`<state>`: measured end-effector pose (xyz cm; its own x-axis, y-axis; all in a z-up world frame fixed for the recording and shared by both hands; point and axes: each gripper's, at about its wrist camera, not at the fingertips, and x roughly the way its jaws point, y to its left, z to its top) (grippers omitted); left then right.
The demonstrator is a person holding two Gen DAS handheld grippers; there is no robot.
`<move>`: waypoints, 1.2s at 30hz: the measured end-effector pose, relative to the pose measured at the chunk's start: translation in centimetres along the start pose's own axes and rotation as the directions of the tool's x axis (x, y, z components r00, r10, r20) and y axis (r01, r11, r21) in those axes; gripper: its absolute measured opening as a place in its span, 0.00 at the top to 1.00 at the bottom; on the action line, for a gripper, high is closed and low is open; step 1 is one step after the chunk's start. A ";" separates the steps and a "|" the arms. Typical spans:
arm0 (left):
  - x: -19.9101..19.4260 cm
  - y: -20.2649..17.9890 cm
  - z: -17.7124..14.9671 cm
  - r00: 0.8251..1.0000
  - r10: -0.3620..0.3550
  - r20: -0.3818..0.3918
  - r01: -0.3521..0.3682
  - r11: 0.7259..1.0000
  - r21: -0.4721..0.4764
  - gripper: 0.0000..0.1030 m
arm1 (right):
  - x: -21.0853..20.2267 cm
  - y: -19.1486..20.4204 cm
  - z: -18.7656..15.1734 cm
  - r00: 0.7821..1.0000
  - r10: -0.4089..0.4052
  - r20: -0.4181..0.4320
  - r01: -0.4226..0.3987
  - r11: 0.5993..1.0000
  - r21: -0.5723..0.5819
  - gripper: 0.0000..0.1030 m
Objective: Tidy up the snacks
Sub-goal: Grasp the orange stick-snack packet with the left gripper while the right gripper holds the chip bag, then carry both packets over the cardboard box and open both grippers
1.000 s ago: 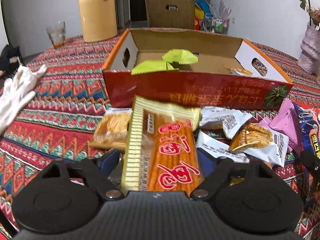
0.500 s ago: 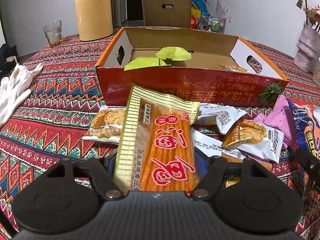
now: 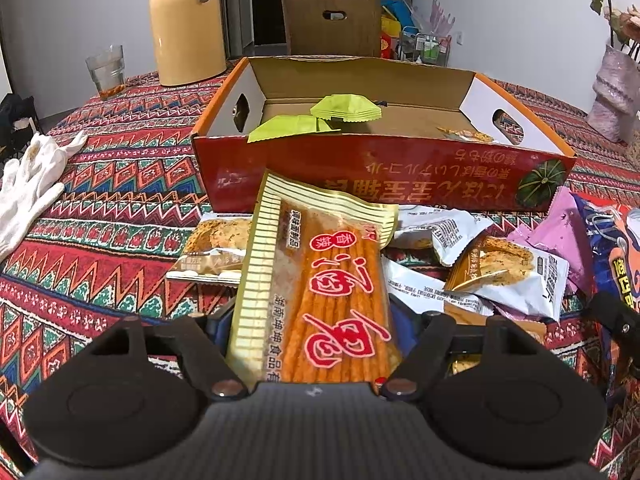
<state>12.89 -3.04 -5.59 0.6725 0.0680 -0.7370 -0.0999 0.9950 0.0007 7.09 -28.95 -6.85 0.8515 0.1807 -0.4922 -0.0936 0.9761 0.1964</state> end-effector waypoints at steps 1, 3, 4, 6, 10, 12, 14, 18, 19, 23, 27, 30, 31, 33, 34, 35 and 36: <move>0.0 0.0 0.0 1.000 0.001 0.001 -0.001 1.000 0.001 0.29 | 0.0 0.0 0.0 1.000 0.000 0.000 0.000 1.000 0.000 0.40; 0.0 0.0 0.0 1.000 0.002 0.002 -0.002 1.000 -0.002 0.29 | 0.0 0.0 0.0 1.000 0.000 0.000 0.000 1.000 0.001 0.40; -0.1 0.0 -0.1 1.000 0.003 0.003 -0.003 1.000 -0.002 0.30 | 0.0 0.0 0.0 1.000 0.000 0.000 0.000 1.000 0.001 0.40; -0.2 0.0 -0.1 1.000 0.006 0.008 -0.006 1.000 -0.003 0.31 | 0.0 0.0 0.0 1.000 0.000 0.000 0.000 1.000 0.001 0.40; -0.7 -0.1 -0.2 0.999 0.011 0.033 -0.012 1.000 0.012 0.36 | 0.0 0.0 0.0 1.000 -0.001 -0.001 0.001 1.000 0.001 0.40; -1.1 -0.1 -0.3 0.999 0.008 0.049 -0.009 1.000 0.016 0.42 | 0.0 0.1 0.0 1.000 -0.002 -0.003 0.002 1.000 -0.001 0.40; -1.5 0.0 -0.3 0.998 0.001 0.064 -0.002 1.000 0.017 0.52 | 0.0 0.1 0.0 1.000 -0.004 -0.005 0.004 1.000 -0.002 0.40; -2.3 0.2 -0.2 0.996 -0.013 0.086 0.012 1.000 0.016 0.53 | 0.0 0.2 0.0 1.000 -0.004 -0.007 0.004 1.000 -0.006 0.40; -2.6 0.3 -0.2 0.996 -0.019 0.092 0.018 1.000 0.014 0.56 | -0.1 0.3 0.0 1.000 -0.004 -0.007 0.004 1.000 -0.008 0.40; -4.0 0.8 -0.2 0.990 -0.051 0.130 0.049 0.999 0.012 0.76 | -0.5 0.6 0.2 1.000 -0.002 0.000 0.002 1.000 -0.019 0.40; -4.6 0.9 -0.1 0.988 -0.063 0.141 0.062 0.998 0.015 0.81 | -1.2 1.2 0.5 1.000 0.005 0.016 -0.004 0.999 -0.034 0.40; -4.6 1.1 -0.2 0.988 -0.069 0.137 0.068 0.998 0.007 0.81 | -1.6 1.7 0.7 1.000 0.009 0.023 -0.008 0.999 -0.043 0.40; -4.7 1.1 -0.2 0.988 -0.074 0.136 0.074 0.997 0.005 0.81 | -1.7 1.8 0.8 1.000 0.009 0.024 -0.008 0.999 -0.046 0.40; -4.7 1.2 -0.2 0.987 -0.084 0.134 0.084 0.996 0.005 0.81 | -1.9 2.0 0.8 1.000 0.009 0.027 -0.008 0.999 -0.048 0.40; -4.7 1.1 -0.3 0.987 -0.088 0.132 0.088 0.996 0.007 0.81 | -1.9 2.0 0.9 1.000 0.009 0.028 -0.007 0.999 -0.048 0.40; -4.6 1.1 -0.3 0.987 -0.096 0.127 0.095 0.995 0.010 0.81 | -2.0 2.1 0.9 1.000 0.008 0.029 -0.006 0.999 -0.050 0.40; -4.4 1.1 -0.3 0.987 -0.102 0.122 0.102 0.995 0.010 0.80 | -2.1 2.1 0.9 1.000 0.008 0.029 -0.007 0.999 -0.050 0.40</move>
<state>9.57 -2.32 -2.54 0.7634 -0.0255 -0.6455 -0.0240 0.9974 -0.0678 5.58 -27.39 -4.68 0.8654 0.1850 -0.4658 -0.1251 0.9797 0.1567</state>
